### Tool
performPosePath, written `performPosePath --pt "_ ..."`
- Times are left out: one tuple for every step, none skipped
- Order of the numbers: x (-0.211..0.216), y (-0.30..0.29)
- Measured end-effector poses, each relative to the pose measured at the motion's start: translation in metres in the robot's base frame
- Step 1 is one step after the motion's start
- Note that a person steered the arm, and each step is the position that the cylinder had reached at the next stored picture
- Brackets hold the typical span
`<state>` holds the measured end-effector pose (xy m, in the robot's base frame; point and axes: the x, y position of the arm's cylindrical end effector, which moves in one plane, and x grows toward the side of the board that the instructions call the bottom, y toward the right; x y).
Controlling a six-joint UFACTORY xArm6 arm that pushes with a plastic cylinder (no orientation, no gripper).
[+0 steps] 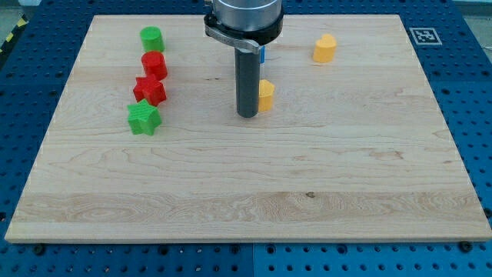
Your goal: Move the yellow hexagon closer to the blue triangle
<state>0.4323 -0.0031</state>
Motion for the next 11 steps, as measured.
performPosePath --pt "0.005 0.000" --pt "0.008 0.000" --pt "0.018 0.015" --pt "0.021 0.026" --pt "0.020 0.026" --pt "0.018 0.026" --pt "0.014 0.026" --pt "0.011 0.026" --pt "-0.002 0.026" --pt "-0.006 0.026" --pt "0.028 0.035"
